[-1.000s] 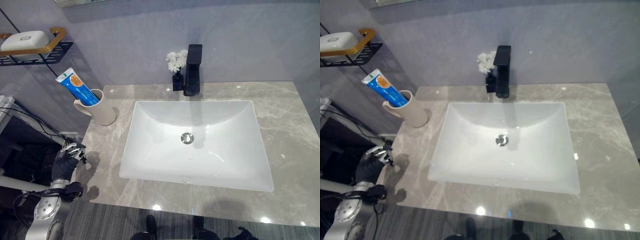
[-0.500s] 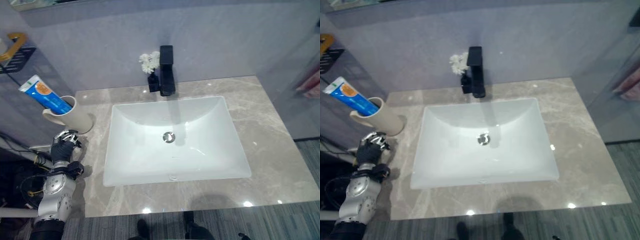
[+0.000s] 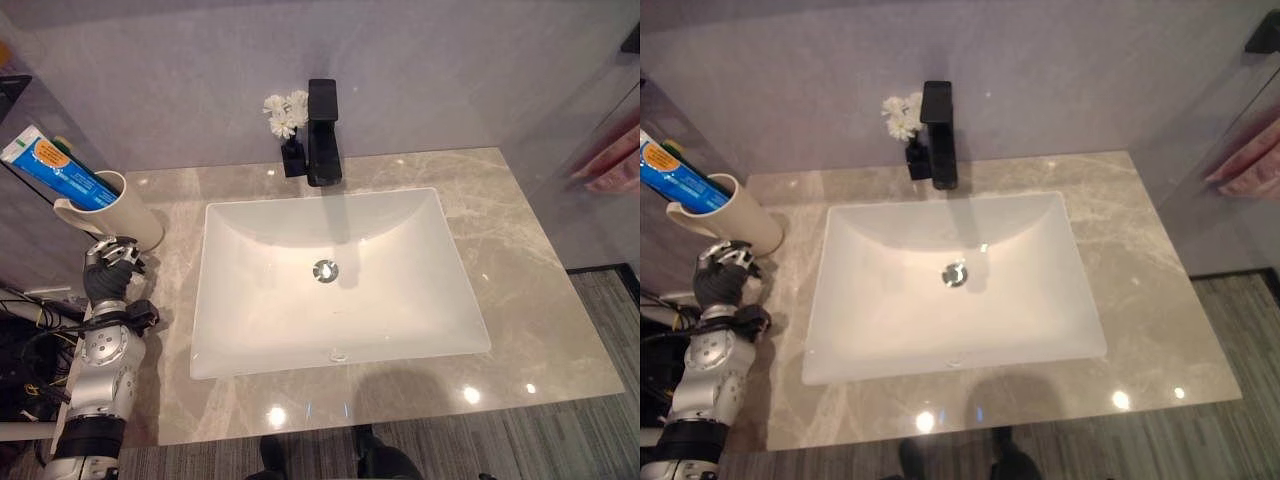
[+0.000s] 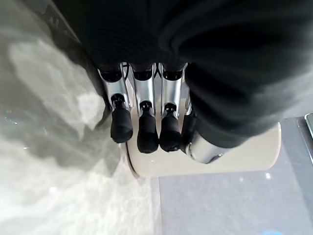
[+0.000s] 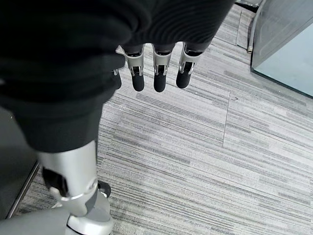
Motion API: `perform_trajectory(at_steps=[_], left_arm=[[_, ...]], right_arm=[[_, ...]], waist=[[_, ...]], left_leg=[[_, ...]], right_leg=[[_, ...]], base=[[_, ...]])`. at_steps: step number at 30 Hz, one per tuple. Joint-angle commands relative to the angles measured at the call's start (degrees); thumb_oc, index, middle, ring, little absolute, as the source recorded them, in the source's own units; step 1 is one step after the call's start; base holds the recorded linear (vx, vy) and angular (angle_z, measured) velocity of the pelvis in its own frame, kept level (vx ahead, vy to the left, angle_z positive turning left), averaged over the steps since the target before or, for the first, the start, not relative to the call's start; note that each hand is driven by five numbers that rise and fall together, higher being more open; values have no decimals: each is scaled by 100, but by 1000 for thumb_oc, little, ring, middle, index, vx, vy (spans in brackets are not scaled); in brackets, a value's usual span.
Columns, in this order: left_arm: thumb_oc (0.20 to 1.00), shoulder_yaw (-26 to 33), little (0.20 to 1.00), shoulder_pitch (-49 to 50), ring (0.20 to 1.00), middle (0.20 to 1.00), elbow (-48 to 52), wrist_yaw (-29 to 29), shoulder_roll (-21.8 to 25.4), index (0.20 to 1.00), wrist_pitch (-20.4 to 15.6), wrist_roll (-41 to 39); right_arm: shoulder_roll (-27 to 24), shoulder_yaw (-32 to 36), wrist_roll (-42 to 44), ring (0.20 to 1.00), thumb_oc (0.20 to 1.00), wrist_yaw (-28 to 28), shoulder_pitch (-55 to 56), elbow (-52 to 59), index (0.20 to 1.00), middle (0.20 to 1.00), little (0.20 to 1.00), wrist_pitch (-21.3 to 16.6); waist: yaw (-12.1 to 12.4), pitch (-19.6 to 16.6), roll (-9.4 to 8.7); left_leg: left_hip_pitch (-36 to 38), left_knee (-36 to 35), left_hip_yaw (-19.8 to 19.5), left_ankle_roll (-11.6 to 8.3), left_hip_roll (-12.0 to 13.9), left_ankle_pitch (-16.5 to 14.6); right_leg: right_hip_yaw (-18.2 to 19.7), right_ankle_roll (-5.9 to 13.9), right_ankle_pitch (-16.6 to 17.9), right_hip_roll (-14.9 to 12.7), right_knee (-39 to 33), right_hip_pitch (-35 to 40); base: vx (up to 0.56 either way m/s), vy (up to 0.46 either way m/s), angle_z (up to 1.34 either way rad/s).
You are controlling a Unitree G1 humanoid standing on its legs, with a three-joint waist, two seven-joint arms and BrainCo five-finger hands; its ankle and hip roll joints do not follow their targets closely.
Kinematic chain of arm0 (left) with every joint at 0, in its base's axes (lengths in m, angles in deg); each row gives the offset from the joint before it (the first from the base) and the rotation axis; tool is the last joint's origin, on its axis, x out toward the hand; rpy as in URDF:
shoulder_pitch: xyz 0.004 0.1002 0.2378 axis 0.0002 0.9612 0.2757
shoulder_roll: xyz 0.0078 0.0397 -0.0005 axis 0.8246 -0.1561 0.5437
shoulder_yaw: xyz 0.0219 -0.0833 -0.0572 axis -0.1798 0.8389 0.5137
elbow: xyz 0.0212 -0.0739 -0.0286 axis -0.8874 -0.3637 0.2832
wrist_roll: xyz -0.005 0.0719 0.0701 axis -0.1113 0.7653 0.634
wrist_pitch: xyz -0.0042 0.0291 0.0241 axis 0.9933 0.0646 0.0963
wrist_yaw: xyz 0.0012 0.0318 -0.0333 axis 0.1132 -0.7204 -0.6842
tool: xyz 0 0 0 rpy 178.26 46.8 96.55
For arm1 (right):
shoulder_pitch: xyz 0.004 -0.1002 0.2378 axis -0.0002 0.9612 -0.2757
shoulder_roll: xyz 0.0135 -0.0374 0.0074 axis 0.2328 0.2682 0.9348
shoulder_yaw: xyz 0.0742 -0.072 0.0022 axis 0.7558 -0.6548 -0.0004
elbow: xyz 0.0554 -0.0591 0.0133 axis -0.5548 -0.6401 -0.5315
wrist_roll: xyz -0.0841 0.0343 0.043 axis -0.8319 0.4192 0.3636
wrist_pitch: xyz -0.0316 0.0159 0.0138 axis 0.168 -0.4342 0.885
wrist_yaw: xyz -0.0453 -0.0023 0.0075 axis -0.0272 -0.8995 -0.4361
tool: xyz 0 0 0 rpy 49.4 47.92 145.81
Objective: Put brush and paste in cup on sink, flatten towel.
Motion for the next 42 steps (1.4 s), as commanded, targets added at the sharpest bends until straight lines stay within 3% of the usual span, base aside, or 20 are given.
perform_trajectory(at_steps=[1, 12, 20, 26, 42], left_arm=[[200, -91, 200, 40, 200, 200, -80, -93, 109, 200, 46, 97], [200, 301, 200, 615, 200, 200, 160, -192, 124, 200, 114, 54], [200, 192, 200, -225, 200, 200, -494, 190, 597, 200, 164, 459], [200, -86, 200, -1187, 200, 200, -1169, 555, 1085, 200, 110, 505], [200, -800, 200, -2462, 200, 200, -2332, 671, 1909, 200, 104, 500]], right_arm=[[-24, -150, 18, 1000, 1000, 49, -229, -78, 1000, 1000, 1000, 91], [-56, -84, 16, 1000, 1000, 8, -262, -56, 1000, 1000, 1000, 82], [-100, -88, 107, 1000, 1000, 17, -201, -65, 1000, 1000, 1000, 112], [-114, -137, 329, 1000, 1000, 164, -374, -34, 1000, 1000, 1000, 68], [-70, -394, 489, 1000, 1000, 236, -513, -24, 1000, 1000, 1000, -22]], waist=[[-53, 234, -32], [60, 233, 51], [-44, 282, -89], [-163, 356, -234], [-285, 361, -356]], left_leg=[[31, 83, -202, -97, -21, -8], [92, 83, -238, -76, -79, -53], [-97, 83, -249, -89, -56, -32], [-659, 83, -312, -152, 8, 167], [-1128, 83, -405, -168, 1, 252]], right_leg=[[6, 143, -596, -44, 53, 670], [-74, 172, -625, -99, 53, 740], [-96, 182, -589, -75, 53, 582], [-8, 224, -349, -55, 53, 14], [36, 326, -113, -140, 53, -470]], base=[[53, 20, -2], [13, 15, -2], [-6, -2, 0], [-68, -3, -2], [-15, 32, -1]])
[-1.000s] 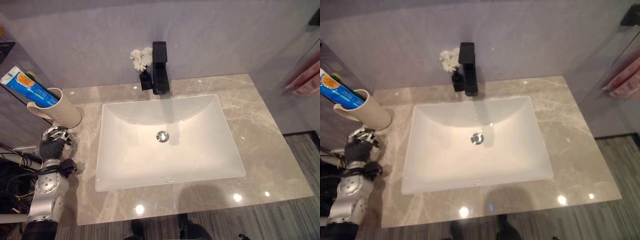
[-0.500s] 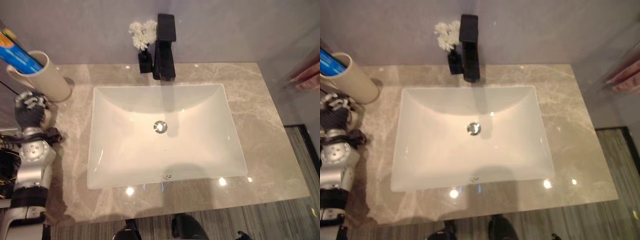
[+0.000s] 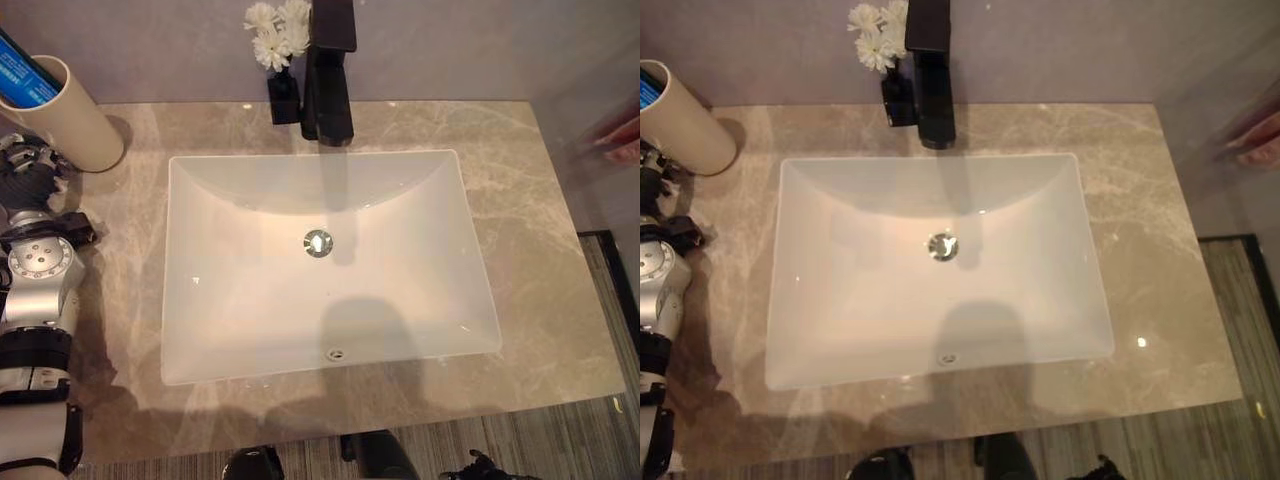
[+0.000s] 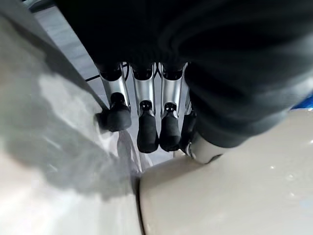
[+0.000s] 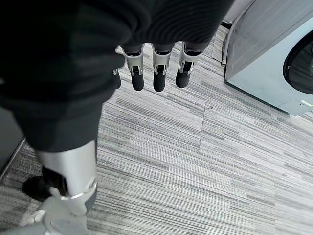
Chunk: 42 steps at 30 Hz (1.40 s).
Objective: Put brush and paste in cup on sink, flatten towel.
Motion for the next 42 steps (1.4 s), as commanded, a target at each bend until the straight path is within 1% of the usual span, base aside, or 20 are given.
perform_trajectory(at_steps=[1, 3, 6, 7, 14, 18, 23, 28, 35, 42], left_arm=[[200, -313, 200, -16, 200, 200, -510, -63, 115, 200, 111, 127], [200, -404, 200, -152, 200, 200, -611, -85, 196, 200, 137, 191], [200, -679, 200, -455, 200, 200, -826, -150, 341, 200, 190, 327], [200, -853, 200, -613, 200, 200, -924, -216, 414, 200, 197, 364], [200, -1221, 200, -901, 200, 200, -934, -329, 312, 200, 190, 412], [200, -1266, 200, -877, 200, 200, -732, -383, 211, 200, 168, 373], [200, -1390, 200, -902, 200, 200, -431, -393, 21, 200, 180, 531], [200, -1401, 200, -941, 200, 200, -384, -384, -90, 200, 175, 653], [200, -1505, 200, -1013, 200, 200, -361, -405, -120, 200, 189, 797], [200, -1633, 200, -1269, 200, 200, -586, -330, -192, 200, 248, 907]], right_arm=[[-149, -177, 174, 1000, 1000, 96, -170, -86, 1000, 1000, 1000, 36], [-167, -183, 183, 1000, 1000, 88, -180, -87, 1000, 1000, 1000, 27], [-210, -193, 204, 1000, 1000, 94, -195, -118, 1000, 1000, 1000, 12], [-251, -153, 237, 1000, 1000, 79, -182, -154, 1000, 1000, 1000, -2], [-264, -102, 257, 1000, 1000, 37, -101, -274, 1000, 1000, 1000, 17], [-276, -96, 237, 1000, 1000, 10, -89, -259, 1000, 1000, 1000, 18], [-262, -83, 235, 1000, 1000, -70, -24, -247, 1000, 1000, 1000, 17], [-287, -16, 239, 1000, 1000, -102, 73, -328, 1000, 1000, 1000, 30], [-328, 11, 232, 1000, 1000, -118, 94, -365, 1000, 1000, 1000, 23], [-384, 48, 300, 1000, 1000, -81, 82, -381, 1000, 1000, 1000, 2]], waist=[[-189, 78, 93], [-205, 69, 84], [-231, 54, 61], [-240, 16, 45], [-300, -116, -5], [-320, -187, -30], [-374, -241, -25], [-422, -279, -29], [-442, -313, -30], [-485, -336, -17]], left_leg=[[-197, 56, -501, -123, 20, 174], [-210, 56, -484, -120, 10, 179], [-252, 56, -491, -127, 12, 192], [-265, 56, -494, -136, 27, 192], [-171, 56, -519, -124, 31, 144], [-137, 56, -491, -122, 27, 150], [-83, 56, -431, -117, 25, 132], [-66, 56, -362, -131, 66, 149], [-59, 56, -309, -142, 105, 167], [-142, 56, -320, -160, 147, 214]], right_leg=[[-50, 396, -354, -172, 1, 529], [-39, 406, -330, -179, 1, 511], [-70, 435, -281, -197, 1, 472], [-95, 453, -255, -200, 1, 462], [-126, 485, -247, -238, 1, 553], [-97, 486, -227, -248, 1, 563], [-47, 474, -237, -245, 1, 568], [31, 444, -242, -188, 1, 511], [83, 428, -229, -140, 1, 456], [74, 421, -220, -112, 1, 365]], base=[[-1, 40, 0], [-7, 41, 0], [-5, 10, 0], [0, 0, 0], [9, 7, 1], [0, 0, 0], [6, 4, 0], [6, -14, -3], [8, -25, -8], [0, -10, -2]])
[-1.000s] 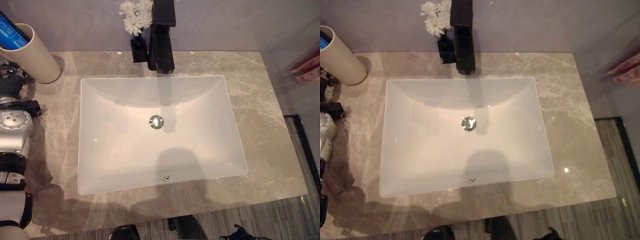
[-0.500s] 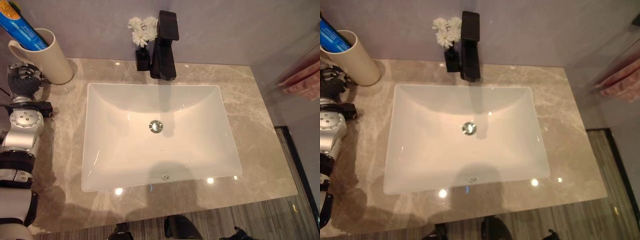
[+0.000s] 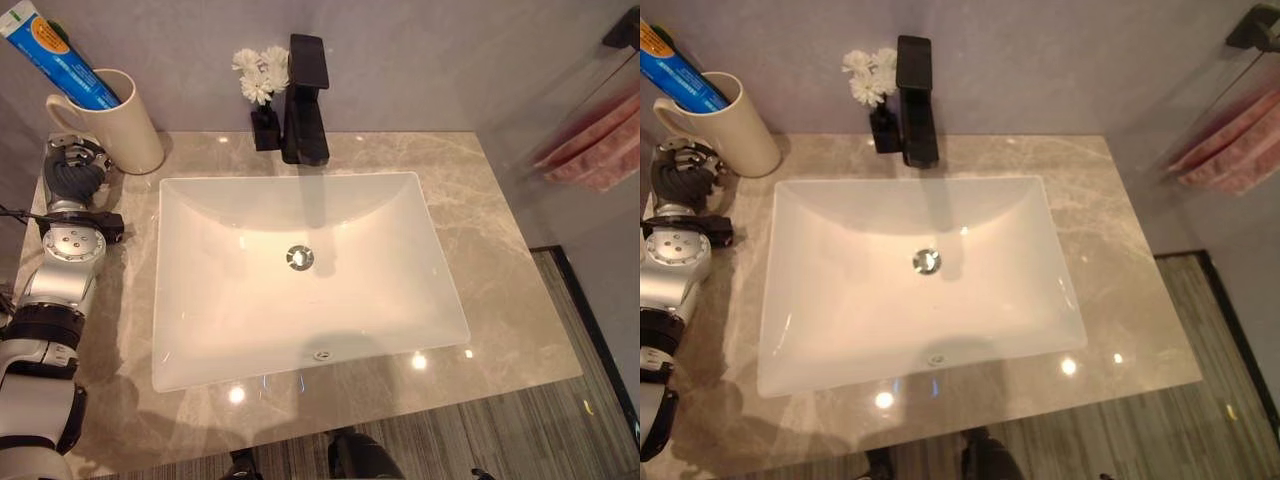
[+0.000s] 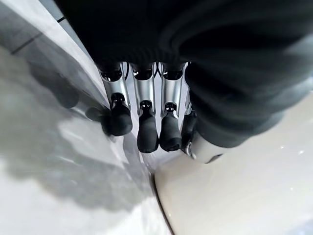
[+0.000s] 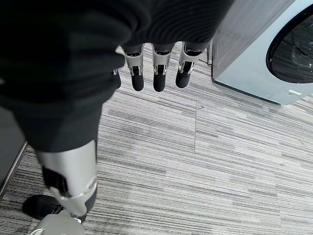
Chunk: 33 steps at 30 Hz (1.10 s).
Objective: Put brush and paste in cup on sink, flatten towel.
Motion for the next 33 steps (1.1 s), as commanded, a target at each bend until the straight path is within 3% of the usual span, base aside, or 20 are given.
perform_trajectory(at_steps=[1, 8, 14, 24, 27, 30, 33], left_arm=[[200, -184, 200, -543, 200, 200, -43, -118, -229, 200, -50, 175], [200, -675, 200, -1280, 200, 200, -513, -109, -156, 200, 30, 353], [200, -956, 200, -1670, 200, 200, -513, -86, -373, 200, -56, 178], [200, -777, 200, -1520, 200, 200, -715, 245, -503, 200, 140, 650], [200, -54, 200, -465, 200, 200, 181, 506, -736, 200, 180, 906], [200, 968, 200, 970, 200, 200, 1334, 392, -823, 200, 135, 939], [200, 1396, 200, 1512, 200, 200, 1601, 369, -887, 200, 19, 752]], right_arm=[[-382, 16, 133, 1000, 1000, 59, -194, -250, 1000, 1000, 1000, 54], [-435, -94, 130, 1000, 1000, 64, -176, -311, 1000, 1000, 1000, 35], [-421, -215, 214, 1000, 1000, 54, -210, -228, 1000, 1000, 1000, -15], [-356, -206, 226, 1000, 1000, 133, -192, -304, 1000, 1000, 1000, -19], [-287, -55, 154, 1000, 1000, 130, -74, -360, 1000, 1000, 1000, 21], [-237, 158, 12, 1000, 1000, 28, 3, -390, 1000, 1000, 1000, 76], [-255, 194, -36, 1000, 1000, -18, -16, -370, 1000, 1000, 1000, 90]], waist=[[-276, 265, 276], [-370, 231, 197], [-428, 215, 133], [-401, 195, 124], [-222, 133, 183], [34, 139, 275], [104, 143, 334]], left_leg=[[-271, 54, -522, -161, 189, 215], [-401, 54, -505, -170, 241, 257], [-463, 54, -497, -187, 300, 291], [-376, 54, -454, -212, 365, 299], [-113, 54, -584, -246, 361, 264], [111, 54, -740, -269, 339, 241], [213, 54, -772, -287, 349, 248]], right_leg=[[-90, 413, -240, -102, 2, 354], [-40, 416, -170, -33, 2, 188], [-3, 405, -147, 21, 2, 97], [16, 374, -176, 59, 2, 138], [-140, 327, -291, 27, 2, 483], [-368, 284, -424, 0, 2, 866], [-446, 265, -468, 3, 2, 1026]], base=[[0, 0, 0], [-4, -18, -1], [5, -34, -9], [13, -14, -1], [125, -75, -3], [92, -53, 16], [31, -25, 25]])
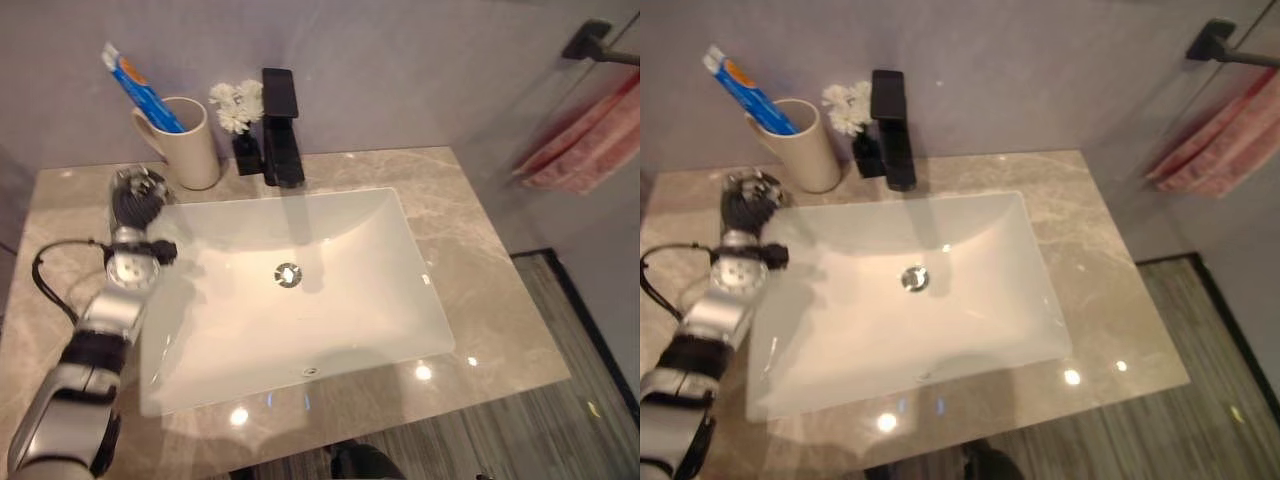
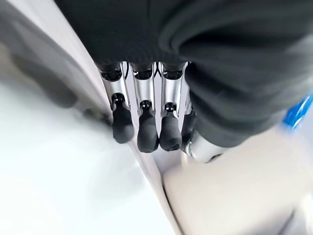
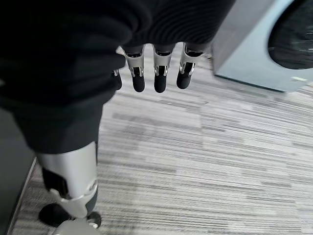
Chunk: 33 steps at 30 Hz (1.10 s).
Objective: Put brush and paste in cup on sink, flatten towel.
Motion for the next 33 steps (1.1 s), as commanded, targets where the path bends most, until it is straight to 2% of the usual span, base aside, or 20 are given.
perform_trajectory(at_steps=[1, 5, 7, 9, 10, 16, 18, 24, 33], left_arm=[[200, 769, 200, 61, 200, 200, 35, -32, 196, 200, -326, -270], [200, 1493, 200, 1211, 200, 200, 922, -245, -116, 200, -637, -781], [200, 1670, 200, 1478, 200, 200, 1122, -317, -216, 200, -658, -864], [200, 1830, 200, 1862, 200, 200, 1403, -455, -418, 200, -736, -1023], [200, 1987, 200, 2189, 200, 200, 1678, -513, -669, 200, -803, -1110], [200, 2240, 200, 2915, 200, 200, 1900, -557, -1170, 200, -803, -910], [200, 2331, 200, 3297, 200, 200, 1815, -572, -1549, 200, -779, -1093], [200, 2584, 200, 3610, 200, 200, 1647, -478, -1814, 200, -762, -1295], [200, 2612, 200, 3594, 200, 200, 1514, -334, -1812, 200, -789, -1284]], right_arm=[[-180, 23, -183, 1000, 1000, -39, -40, -221, 1000, 1000, 1000, 117], [-174, 167, -148, 1000, 1000, -106, -98, -58, 1000, 1000, 1000, 89], [-168, 167, -171, 1000, 1000, -132, -84, -52, 1000, 1000, 1000, 101], [-134, 210, -155, 1000, 1000, -151, -70, -28, 1000, 1000, 1000, 89], [-89, 293, -111, 1000, 1000, -153, -62, 5, 1000, 1000, 1000, 84], [39, 222, -150, 1000, 1000, -186, -25, 120, 1000, 1000, 1000, 41], [95, 255, -118, 1000, 1000, -162, 72, 198, 1000, 1000, 1000, 4], [148, 192, -224, 1000, 1000, -142, 202, 97, 1000, 1000, 1000, 31], [138, 86, -268, 1000, 1000, -79, 169, 26, 1000, 1000, 1000, 23]], waist=[[34, 121, -113], [241, 74, 4], [264, 69, 34], [322, 35, 78], [387, -9, 96], [516, -81, 126], [608, -98, 129], [719, -149, 146], [779, -130, 167]], left_leg=[[-248, 55, -616, -131, 41, 339], [-42, 55, -692, -144, 47, 369], [22, 55, -706, -142, 45, 362], [108, 55, -725, -131, 39, 364], [190, 55, -751, -113, 12, 367], [390, 55, -811, -69, -44, 372], [451, 55, -864, -39, -82, 370], [430, 55, -982, -42, -98, 426], [383, 55, -1227, -93, -57, 555]], right_leg=[[-270, 418, -319, -240, 0, 493], [-443, 393, -391, -259, 0, 788], [-474, 388, -412, -258, 0, 874], [-520, 377, -442, -264, 0, 978], [-574, 366, -467, -276, 0, 1090], [-684, 348, -530, -323, 0, 1371], [-756, 341, -546, -349, 0, 1477], [-897, 310, -594, -361, 0, 1588], [-1119, 224, -712, -249, 0, 1732]], base=[[13, -14, 11], [-12, -9, 21], [-34, -3, 20], [-42, -3, 13], [-23, -2, 8], [-38, -7, 7], [-66, -14, 16], [-38, -19, 13], [-18, -47, 19]])
